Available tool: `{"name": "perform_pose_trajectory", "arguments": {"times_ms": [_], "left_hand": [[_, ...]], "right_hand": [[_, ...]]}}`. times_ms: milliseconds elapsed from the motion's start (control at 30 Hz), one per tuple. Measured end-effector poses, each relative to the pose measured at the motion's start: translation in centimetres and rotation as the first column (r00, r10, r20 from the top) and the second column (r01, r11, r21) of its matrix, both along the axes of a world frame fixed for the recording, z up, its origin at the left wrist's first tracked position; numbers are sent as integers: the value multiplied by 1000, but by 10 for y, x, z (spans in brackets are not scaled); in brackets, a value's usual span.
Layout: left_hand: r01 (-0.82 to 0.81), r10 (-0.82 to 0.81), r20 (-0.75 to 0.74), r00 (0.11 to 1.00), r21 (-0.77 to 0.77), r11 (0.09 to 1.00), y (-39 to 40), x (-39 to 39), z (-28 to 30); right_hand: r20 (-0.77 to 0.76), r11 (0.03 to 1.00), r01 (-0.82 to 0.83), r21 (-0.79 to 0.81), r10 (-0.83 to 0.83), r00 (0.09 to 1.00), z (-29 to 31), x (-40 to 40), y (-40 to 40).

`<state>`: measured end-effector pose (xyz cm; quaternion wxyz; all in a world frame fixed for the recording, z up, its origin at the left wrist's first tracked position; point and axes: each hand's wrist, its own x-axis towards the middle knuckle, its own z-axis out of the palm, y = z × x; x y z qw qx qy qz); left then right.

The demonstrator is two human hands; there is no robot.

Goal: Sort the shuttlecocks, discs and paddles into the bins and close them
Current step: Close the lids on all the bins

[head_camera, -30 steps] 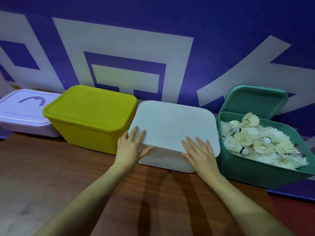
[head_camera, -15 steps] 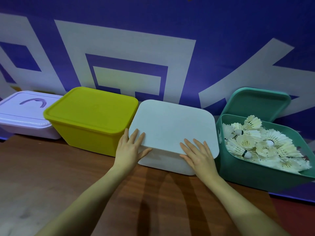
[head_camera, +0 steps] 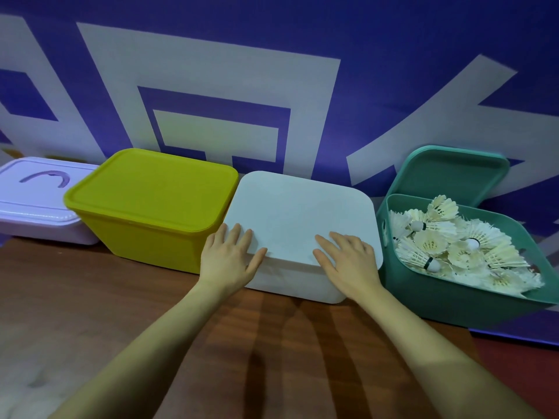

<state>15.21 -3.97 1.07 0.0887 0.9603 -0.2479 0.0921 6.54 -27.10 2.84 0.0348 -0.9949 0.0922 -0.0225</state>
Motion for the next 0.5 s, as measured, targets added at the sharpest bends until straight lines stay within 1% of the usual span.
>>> {"name": "perform_pose_trajectory", "arguments": {"times_ms": [67, 200, 300, 400, 500], "left_hand": [[1, 0, -12, 1000, 30, 1000, -2, 9, 4], [8, -5, -26, 1000, 120, 993, -16, 43, 13], [16, -3, -78, 997, 162, 987, -27, 73, 18], [49, -32, -88, 996, 203, 978, -31, 100, 21], [83, -61, -95, 994, 242, 967, -30, 126, 22]], "right_hand": [[-12, 1000, -5, -26, 5, 1000, 4, 9, -2], [-48, 999, -3, 50, 6, 999, 8, 31, 3], [-106, 996, 3, 93, 7, 994, 8, 56, 9], [-113, 991, 8, 136, 7, 994, 8, 84, 17], [-108, 990, 10, 141, 6, 994, 7, 112, 21]]}}
